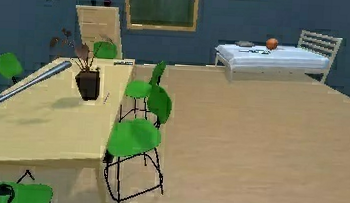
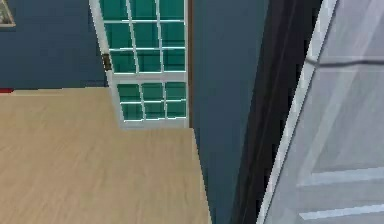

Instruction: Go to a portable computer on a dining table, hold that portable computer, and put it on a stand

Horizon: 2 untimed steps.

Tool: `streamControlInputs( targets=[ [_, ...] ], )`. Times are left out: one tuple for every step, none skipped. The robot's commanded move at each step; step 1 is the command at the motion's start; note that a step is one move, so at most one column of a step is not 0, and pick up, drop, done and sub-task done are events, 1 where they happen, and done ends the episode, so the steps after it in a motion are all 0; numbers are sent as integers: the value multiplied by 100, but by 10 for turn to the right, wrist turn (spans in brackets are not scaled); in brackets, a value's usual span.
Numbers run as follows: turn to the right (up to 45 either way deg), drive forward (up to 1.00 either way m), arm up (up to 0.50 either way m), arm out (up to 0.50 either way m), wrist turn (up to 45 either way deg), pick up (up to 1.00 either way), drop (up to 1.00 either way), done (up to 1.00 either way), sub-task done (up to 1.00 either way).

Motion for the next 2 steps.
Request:
streamControlInputs(
  targets=[
    [450,0,0,0,0,0,0,0,0],
    [30,0,0,0,0,0,0,0,0]
  ],
)
